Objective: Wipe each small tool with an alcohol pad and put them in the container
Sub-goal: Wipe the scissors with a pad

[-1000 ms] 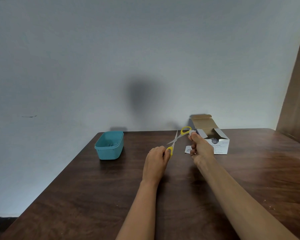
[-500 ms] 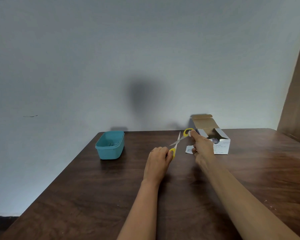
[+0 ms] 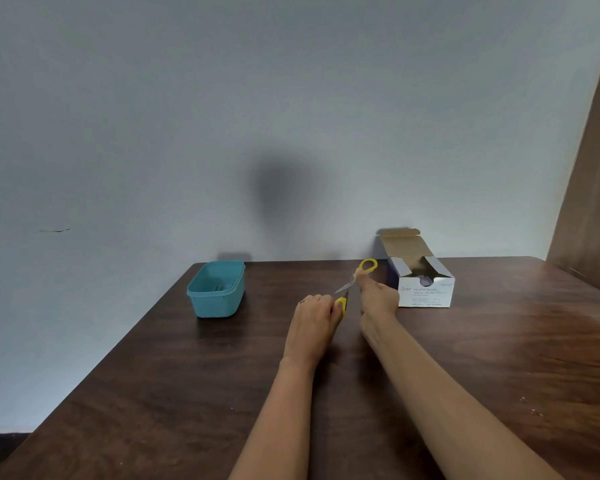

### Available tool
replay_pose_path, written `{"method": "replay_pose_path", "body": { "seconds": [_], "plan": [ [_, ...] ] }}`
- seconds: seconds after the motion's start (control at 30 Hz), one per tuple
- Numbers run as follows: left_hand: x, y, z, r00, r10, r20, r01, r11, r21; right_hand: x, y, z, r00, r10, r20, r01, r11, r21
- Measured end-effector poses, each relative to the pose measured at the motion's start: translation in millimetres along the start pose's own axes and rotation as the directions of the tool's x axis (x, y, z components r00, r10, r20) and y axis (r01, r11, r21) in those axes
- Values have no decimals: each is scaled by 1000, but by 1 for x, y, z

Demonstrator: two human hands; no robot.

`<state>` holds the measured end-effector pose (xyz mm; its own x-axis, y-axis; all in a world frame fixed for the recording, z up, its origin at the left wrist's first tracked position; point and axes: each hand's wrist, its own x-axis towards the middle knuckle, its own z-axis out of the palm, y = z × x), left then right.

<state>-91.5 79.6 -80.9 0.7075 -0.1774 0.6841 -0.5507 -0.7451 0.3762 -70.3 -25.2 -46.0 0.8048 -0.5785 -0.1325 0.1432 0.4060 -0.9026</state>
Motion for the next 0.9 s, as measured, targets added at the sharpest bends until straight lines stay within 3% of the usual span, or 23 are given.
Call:
{"method": "replay_pose_path", "body": {
  "seconds": [0.13,0.47,0.6,0.77,0.9],
  "plan": [
    [0,-1,-1,1000,-6,25,7,1000,-30,0,9,2,998,54,30,-54,999,-4],
    [-1,2,-5,997,-12,74,16,998,-57,10,-7,2,975,209,-80,-181,946,268],
    [0,1,-4,994,-35,103,40,998,-50,27,-11,-2,973,227,-45,-209,947,244],
    [1,2,-7,990,-55,131,61,997,-38,34,-7,-10,967,210,143,-232,959,163],
    [2,2,-6,990,-76,116,78,997,-6,40,-9,-19,973,71,220,-77,997,21]
  ]
}}
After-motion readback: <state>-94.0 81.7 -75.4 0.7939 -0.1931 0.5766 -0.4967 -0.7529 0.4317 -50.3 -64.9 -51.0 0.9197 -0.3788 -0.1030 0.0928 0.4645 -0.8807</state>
